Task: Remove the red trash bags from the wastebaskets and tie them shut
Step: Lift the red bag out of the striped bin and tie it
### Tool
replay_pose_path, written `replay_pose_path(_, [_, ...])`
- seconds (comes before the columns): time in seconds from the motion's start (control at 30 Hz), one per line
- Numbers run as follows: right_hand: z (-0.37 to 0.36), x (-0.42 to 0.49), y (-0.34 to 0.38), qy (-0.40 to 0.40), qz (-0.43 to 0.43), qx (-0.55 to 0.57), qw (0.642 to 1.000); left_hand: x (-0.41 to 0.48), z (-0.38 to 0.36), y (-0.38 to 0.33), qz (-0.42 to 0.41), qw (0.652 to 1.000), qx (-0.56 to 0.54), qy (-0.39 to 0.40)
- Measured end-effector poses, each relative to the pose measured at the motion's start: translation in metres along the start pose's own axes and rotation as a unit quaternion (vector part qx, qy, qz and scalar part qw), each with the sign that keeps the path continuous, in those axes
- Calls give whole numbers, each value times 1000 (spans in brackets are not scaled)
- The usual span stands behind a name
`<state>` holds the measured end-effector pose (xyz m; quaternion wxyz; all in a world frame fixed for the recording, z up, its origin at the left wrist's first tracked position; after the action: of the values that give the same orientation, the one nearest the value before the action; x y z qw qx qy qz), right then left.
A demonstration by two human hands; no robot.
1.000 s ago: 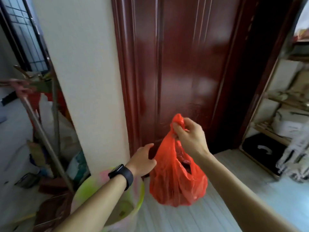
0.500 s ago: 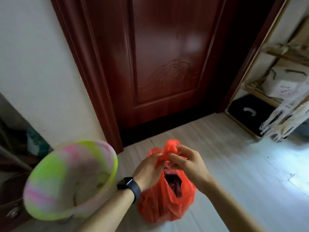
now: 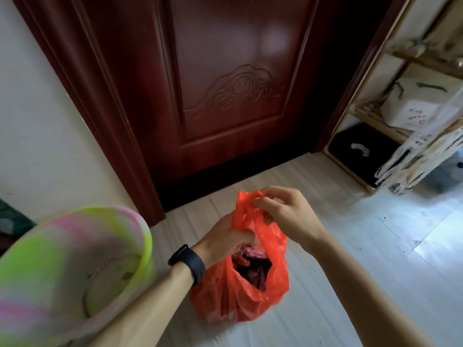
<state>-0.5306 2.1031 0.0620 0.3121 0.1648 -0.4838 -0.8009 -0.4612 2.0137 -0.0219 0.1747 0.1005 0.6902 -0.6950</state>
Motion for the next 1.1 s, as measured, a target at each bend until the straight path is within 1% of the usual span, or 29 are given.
replay_pose_path(0.03, [4,2,4,-3,3,23,1000,-2,-1,1,20,999,25,1])
replay_pose_path(0.1, [11,4,5,-20,0,110,994,1,7,3,22,996,80,-45])
replay_pose_path(0.17, [15,1,-7,-61,-2,182,981,2,23,5,18,992,56,-112])
replay_pose_path(0.2, [16,-2,-20,-80,-2,168,983,1,32,6,18,990,37,-136])
replay_pose_path(0.23, [10,-7,-34,-72,-3,114,991,-1,38,6,15,989,17,-146])
replay_pose_path(0.27, [-4,-13,-49,-29,-11,34,999,-3,40,7,15,989,0,-144])
replay_pose_path(0.3, [-25,-22,-64,37,-18,-48,998,-5,41,7,14,990,-21,-136])
replay_pose_path(0.33, [-46,-30,-76,90,-9,-116,989,-6,41,7,18,991,-46,-125])
replay_pose_path(0.37, [-64,-36,-81,110,22,-160,981,-7,41,7,21,991,-64,-117])
replay_pose_path(0.4, [-76,-40,-79,102,71,-174,977,-7,40,7,24,991,-71,-115])
replay_pose_path(0.43, [-87,-41,-77,80,110,-164,977,-6,44,10,29,988,-80,-127])
replay_pose_path(0.47, [-93,-42,-76,48,136,-165,976,-6,49,14,36,984,-97,-147])
replay_pose_path(0.5, [-95,-41,-77,10,142,-172,975,-5,56,20,44,977,-116,-175])
replay_pose_path(0.53, [-96,-39,-82,-29,131,-176,975,-5,66,27,50,968,-132,-206])
replay_pose_path(0.6, [-94,-34,-103,-90,56,-151,983,-11,83,36,33,951,-145,-272])
replay_pose_path(0.67, [-89,-31,-121,-138,-40,-111,983,-28,97,41,-9,928,-126,-350])
replay_pose_path(0.7, [-85,-28,-127,-162,-73,-97,979,-40,102,44,-26,915,-108,-388])
replay_pose_path(0.73, [-83,-28,-135,-182,-100,-89,974,-49,103,53,-41,907,-86,-410])
replay_pose_path(0.77, [-81,-27,-137,-192,-123,-84,970,-56,102,58,-65,905,-60,-415])
replay_pose_path(0.8, [-80,-26,-141,-198,-144,-75,967,-60,99,65,-80,912,-24,-402])
replay_pose_path(0.87, [-83,-23,-160,-203,-208,-61,955,-55,91,80,-93,928,60,-357])
replay_pose_path(0.9, [-85,-23,-168,-191,-248,-52,948,-51,87,86,-97,930,99,-340])
replay_pose_path(0.93, [-91,-22,-179,-166,-278,-37,945,-47,85,92,-95,925,134,-341])
replay_pose_path(1.0, [-107,-19,-195,-96,-311,-1,946,-41,87,96,-90,903,181,-379])
replay_pose_path(1.03, [-114,-19,-198,-57,-323,11,944,-35,86,97,-86,899,176,-391])
replay_pose_path(1.07, [-118,-17,-200,-35,-326,22,945,-30,86,96,-71,900,155,-401])
replay_pose_path(1.1, [-118,-15,-200,-32,-323,29,945,-24,87,98,-42,901,118,-417])
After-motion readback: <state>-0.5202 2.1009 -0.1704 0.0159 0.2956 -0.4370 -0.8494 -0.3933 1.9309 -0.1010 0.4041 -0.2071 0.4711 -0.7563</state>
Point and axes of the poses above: each hand's wrist, its own x-axis towards the middle knuckle, its own z-axis out of the back of the hand, y = z × x, the point moved 8 cm from there along x, towards the middle knuckle, and after that the axes turned 9 degrees about z, right-handed, at the moved point
